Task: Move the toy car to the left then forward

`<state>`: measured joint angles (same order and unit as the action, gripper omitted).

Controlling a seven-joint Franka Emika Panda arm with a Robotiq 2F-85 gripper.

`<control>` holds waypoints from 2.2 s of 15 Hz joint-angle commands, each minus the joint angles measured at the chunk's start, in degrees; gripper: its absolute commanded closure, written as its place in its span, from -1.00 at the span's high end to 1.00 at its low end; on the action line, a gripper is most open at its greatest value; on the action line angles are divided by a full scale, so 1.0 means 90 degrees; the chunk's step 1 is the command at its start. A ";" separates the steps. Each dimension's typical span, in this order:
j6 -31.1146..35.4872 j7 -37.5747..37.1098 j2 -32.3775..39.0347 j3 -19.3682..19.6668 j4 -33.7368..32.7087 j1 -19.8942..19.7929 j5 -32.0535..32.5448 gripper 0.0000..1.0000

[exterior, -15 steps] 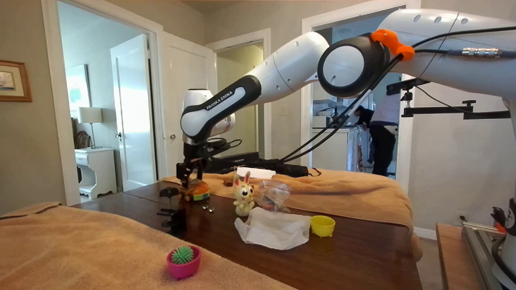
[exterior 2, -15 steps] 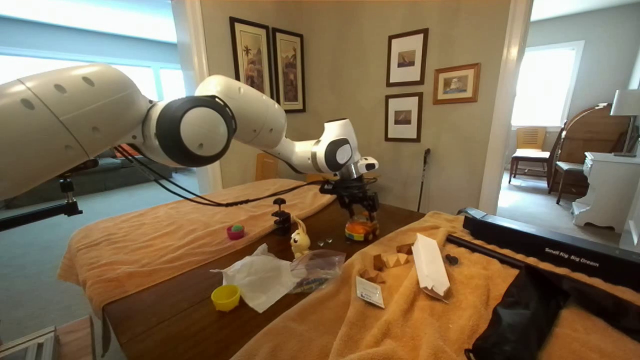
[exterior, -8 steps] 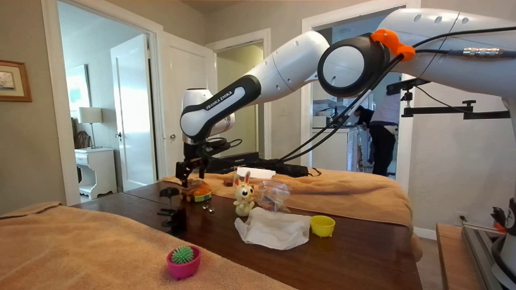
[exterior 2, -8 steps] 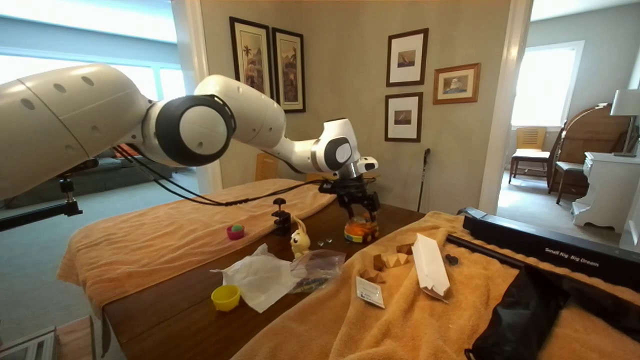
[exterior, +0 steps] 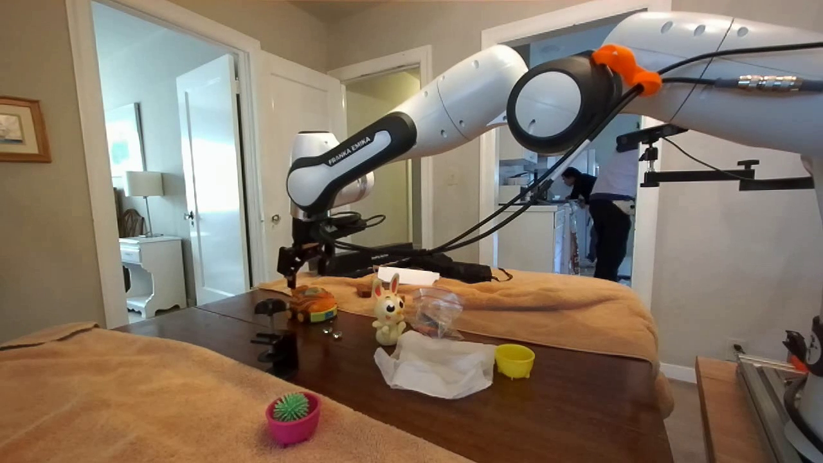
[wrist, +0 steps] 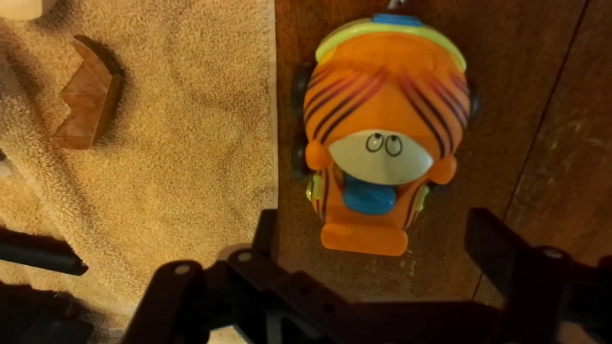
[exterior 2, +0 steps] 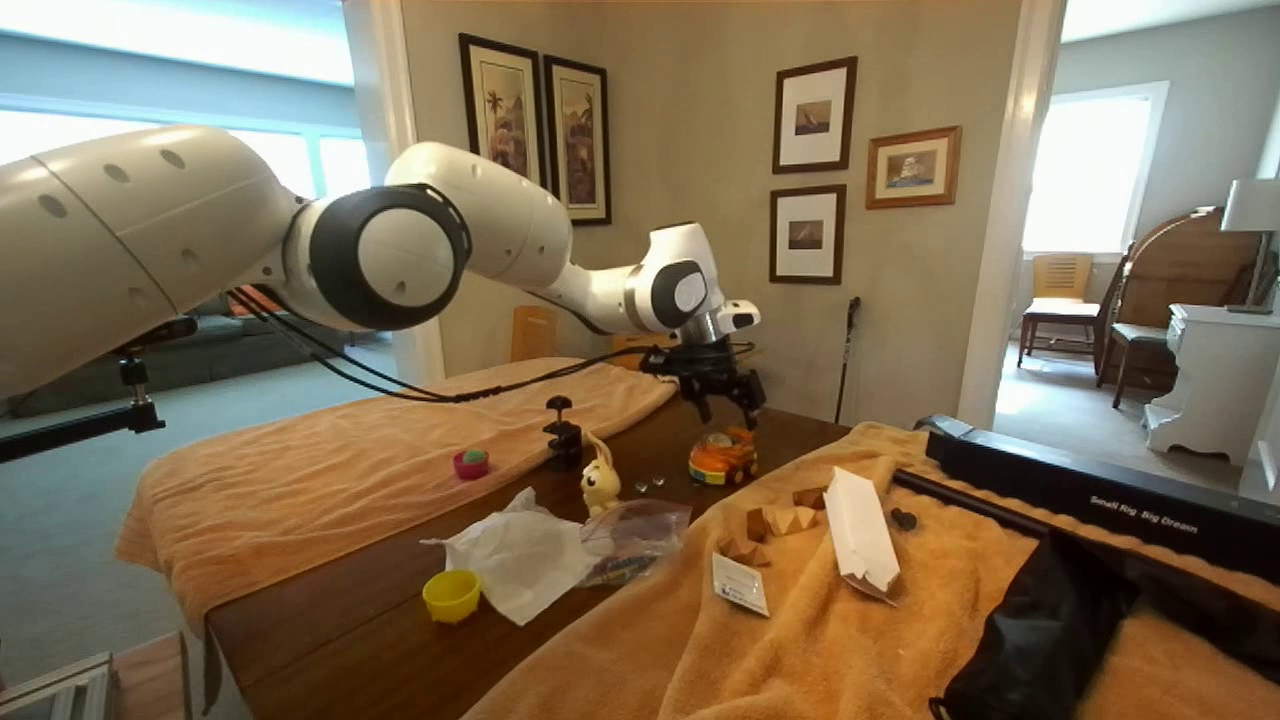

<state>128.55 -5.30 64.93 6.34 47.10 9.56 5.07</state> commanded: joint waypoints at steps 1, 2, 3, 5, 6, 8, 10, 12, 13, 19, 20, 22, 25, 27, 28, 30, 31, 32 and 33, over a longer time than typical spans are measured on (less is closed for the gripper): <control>-0.0555 -0.0195 0.0028 -0.0154 -0.0295 -0.0190 -0.0041 1.00; -0.0652 -0.0179 0.0059 -0.0191 -0.0342 -0.0239 -0.0063 1.00; -0.0784 -0.0117 0.0085 -0.0259 -0.0373 -0.0296 -0.0104 1.00; -0.0825 -0.0090 0.0147 -0.0335 -0.0400 -0.0369 -0.0125 1.00; -0.0794 -0.0043 0.0171 -0.0404 -0.0403 -0.0414 -0.0159 1.00; -0.0660 -0.0004 0.0231 -0.0509 -0.0411 -0.0461 -0.0190 1.00; -0.0519 0.0021 0.0238 -0.0578 -0.0366 -0.0481 -0.0216 1.00; -0.0463 0.0018 0.0242 -0.0649 -0.0363 -0.0493 -0.0206 1.00; -0.0446 0.0014 0.0242 -0.0678 -0.0366 -0.0497 -0.0196 1.00; -0.0417 0.0110 0.0379 -0.0732 -0.0446 -0.0532 -0.0210 1.00; -0.0397 0.0128 0.0402 -0.0735 -0.0450 -0.0537 -0.0205 1.00; -0.0314 0.0207 0.0462 -0.0758 -0.0471 -0.0540 -0.0195 1.00; -0.0119 0.0336 0.0525 -0.0814 -0.0462 -0.0553 -0.0208 1.00; -0.0043 0.0414 0.0559 -0.0832 -0.0456 -0.0555 -0.0203 1.00; -0.0008 0.0440 0.0583 -0.0831 -0.0459 -0.0557 -0.0196 1.00; 0.0014 0.0483 0.0616 -0.0833 -0.0463 -0.0562 -0.0193 0.47; 0.0022 0.0495 0.0629 -0.0829 -0.0466 -0.0566 -0.0191 0.32; 0.0040 0.0500 0.0634 -0.0826 -0.0471 -0.0567 -0.0189 0.18; 0.0037 0.0508 0.0632 -0.0827 -0.0472 -0.0570 -0.0190 0.14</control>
<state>128.40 -2.87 68.78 -0.31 45.57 5.07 4.65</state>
